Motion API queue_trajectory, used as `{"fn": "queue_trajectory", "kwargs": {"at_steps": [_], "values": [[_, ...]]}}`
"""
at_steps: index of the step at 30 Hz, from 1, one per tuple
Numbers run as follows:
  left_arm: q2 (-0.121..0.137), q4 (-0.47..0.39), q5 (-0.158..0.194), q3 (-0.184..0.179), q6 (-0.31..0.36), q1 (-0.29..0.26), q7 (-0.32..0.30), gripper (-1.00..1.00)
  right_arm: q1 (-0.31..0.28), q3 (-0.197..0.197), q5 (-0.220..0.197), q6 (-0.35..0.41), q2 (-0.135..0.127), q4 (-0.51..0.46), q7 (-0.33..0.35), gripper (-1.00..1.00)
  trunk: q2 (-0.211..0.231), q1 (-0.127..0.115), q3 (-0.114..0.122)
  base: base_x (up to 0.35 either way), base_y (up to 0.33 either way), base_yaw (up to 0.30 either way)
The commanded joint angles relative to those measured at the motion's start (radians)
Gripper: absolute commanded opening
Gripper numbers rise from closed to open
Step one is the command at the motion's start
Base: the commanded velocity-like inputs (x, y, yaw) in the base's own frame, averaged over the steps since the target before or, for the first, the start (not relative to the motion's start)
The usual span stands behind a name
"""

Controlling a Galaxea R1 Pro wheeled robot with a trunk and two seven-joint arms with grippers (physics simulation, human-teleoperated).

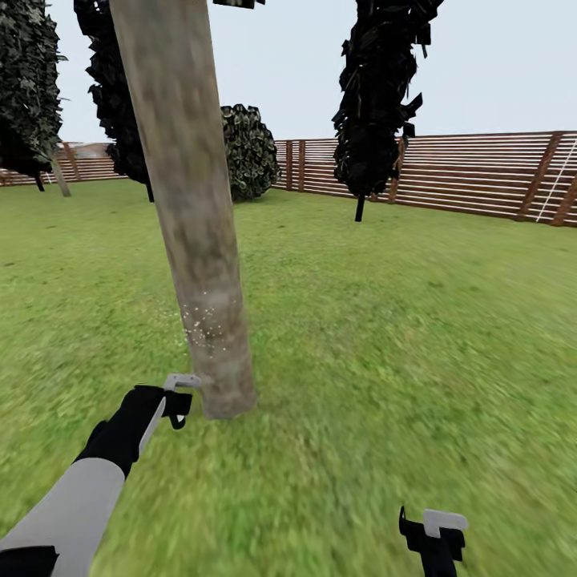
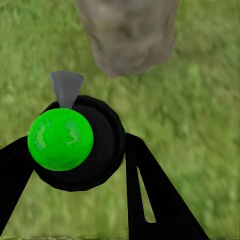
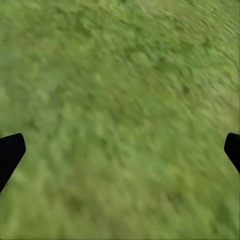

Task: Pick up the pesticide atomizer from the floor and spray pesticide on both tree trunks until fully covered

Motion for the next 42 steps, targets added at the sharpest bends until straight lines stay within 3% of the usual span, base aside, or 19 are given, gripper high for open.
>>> {"fn": "queue_trajectory", "kwargs": {"at_steps": [1,5,19,27,33,42], "values": [[-0.002,0.0,-0.012,0.003,0.004,-0.001,-0.01,-1.0,0.0,0.006,-0.001,-0.001,0.0,0.0,-0.005,1.0,0.0,0.0,-0.001,-0.112,-0.218,0.195],[-0.01,0.002,-0.014,-0.002,0.002,0.008,-0.011,-1.0,0.001,0.006,0.0,-0.002,-0.001,0.0,-0.005,1.0,0.0,0.0,-0.001,-0.025,-0.263,0.028],[-0.001,-0.032,-0.01,0.005,-0.022,0.047,-0.01,-1.0,0.016,0.006,-0.001,-0.002,-0.007,-0.001,-0.004,1.0,0.0,0.0,-0.001,0.07,-0.27,0.007],[-0.007,-0.025,-0.008,0.006,-0.034,0.06,-0.011,-1.0,0.016,0.006,0.0,-0.001,-0.006,-0.001,-0.002,1.0,0.0,0.0,-0.001,0.095,-0.269,0.246],[-0.003,-0.008,-0.009,0.007,-0.109,0.061,0.003,-1.0,0.016,0.006,0.0,0.0,-0.006,-0.001,-0.001,1.0,0.0,0.0,-0.001,0.022,-0.278,0.278],[-0.011,-0.002,-0.005,0.007,-0.113,0.061,0.033,-1.0,0.016,0.006,0.0,0.0,-0.006,-0.001,0.0,1.0,0.0,0.0,-0.001,0.169,-0.248,0.259]]}}
